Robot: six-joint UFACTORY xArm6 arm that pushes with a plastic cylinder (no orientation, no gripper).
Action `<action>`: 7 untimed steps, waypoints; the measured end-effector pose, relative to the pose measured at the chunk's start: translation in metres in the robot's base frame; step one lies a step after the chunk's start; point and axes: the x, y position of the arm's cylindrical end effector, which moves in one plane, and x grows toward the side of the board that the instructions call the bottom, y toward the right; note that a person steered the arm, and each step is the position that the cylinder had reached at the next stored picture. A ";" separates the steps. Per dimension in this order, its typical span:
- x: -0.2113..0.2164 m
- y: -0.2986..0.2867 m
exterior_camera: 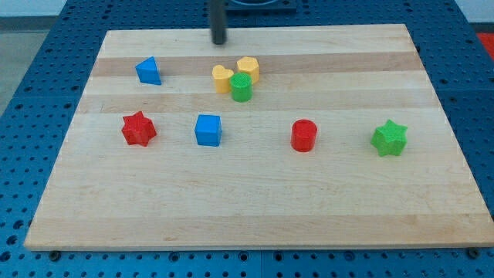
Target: Push the blue triangle closer to the yellow heart
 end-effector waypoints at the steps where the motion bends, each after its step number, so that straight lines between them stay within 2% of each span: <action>1: 0.001 -0.107; 2: 0.030 -0.192; 4: 0.088 -0.164; 5: 0.095 -0.135; 6: 0.084 -0.091; 7: 0.096 -0.093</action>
